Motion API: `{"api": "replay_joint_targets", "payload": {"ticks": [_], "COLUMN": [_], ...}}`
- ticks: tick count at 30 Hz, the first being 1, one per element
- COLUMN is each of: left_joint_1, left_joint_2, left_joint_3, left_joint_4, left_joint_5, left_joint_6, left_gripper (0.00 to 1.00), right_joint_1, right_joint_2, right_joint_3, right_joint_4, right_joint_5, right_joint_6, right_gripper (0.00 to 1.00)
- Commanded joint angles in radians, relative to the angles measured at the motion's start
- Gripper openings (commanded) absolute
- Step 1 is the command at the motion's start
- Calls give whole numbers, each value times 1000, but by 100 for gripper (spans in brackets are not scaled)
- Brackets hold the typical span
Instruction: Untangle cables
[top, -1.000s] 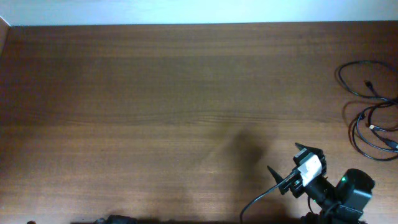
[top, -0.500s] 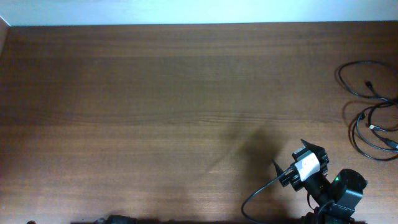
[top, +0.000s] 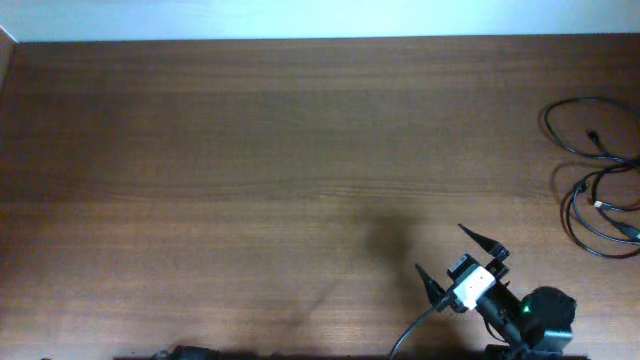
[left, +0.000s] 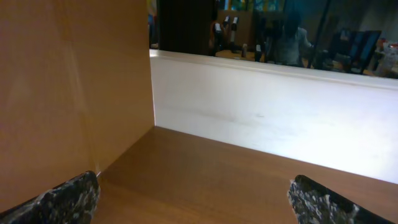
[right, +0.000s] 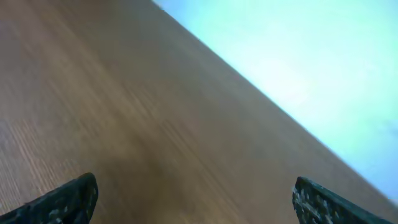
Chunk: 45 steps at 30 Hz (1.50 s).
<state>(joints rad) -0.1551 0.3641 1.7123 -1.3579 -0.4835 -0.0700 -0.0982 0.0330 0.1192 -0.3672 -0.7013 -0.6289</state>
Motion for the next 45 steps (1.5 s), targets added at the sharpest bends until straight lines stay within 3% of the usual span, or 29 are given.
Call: {"api": "replay_joint_targets", "payload": {"ticks": [1,10,13,16,20,26,29,34,39,45], "left_joint_1": [-4,-4,-4,-4,-4,-4,-13,-2,167,328], "left_joint_2": [-6,-6,-6,-6,-6,-6,-12,-73,-240,-359], "left_joint_3": [5,-92,-211,-388,-629,-1118,-1348,-1531,-1601,-1615], "left_joint_4": [3,-2,0,168,316,890,1269,1566,1517,1231], "left_joint_5": [-11,-1,171,438,500,603,694,686,686,686], "left_joint_6": [-13,-105,-105,-105,-110,-108,-109,-108,-108,-93], "left_gripper": [99,99,99,99,99,99,99,99,99,99], "right_joint_1": [26,26,26,26,26,26,26,26,26,26], "right_joint_2": [-29,-27,-27,-27,-27,-27,-27,-27,-27,-27], "right_joint_3": [-8,-8,-8,-8,-8,-8,-8,-8,-8,-8], "right_joint_4": [1,1,1,1,1,1,1,1,1,1], "right_joint_5": [-1,-1,-1,-1,-1,-1,-1,-1,-1,-1], "right_joint_6": [5,5,5,5,5,5,5,5,5,5], "right_gripper": [99,99,99,99,99,99,99,99,99,99]}}
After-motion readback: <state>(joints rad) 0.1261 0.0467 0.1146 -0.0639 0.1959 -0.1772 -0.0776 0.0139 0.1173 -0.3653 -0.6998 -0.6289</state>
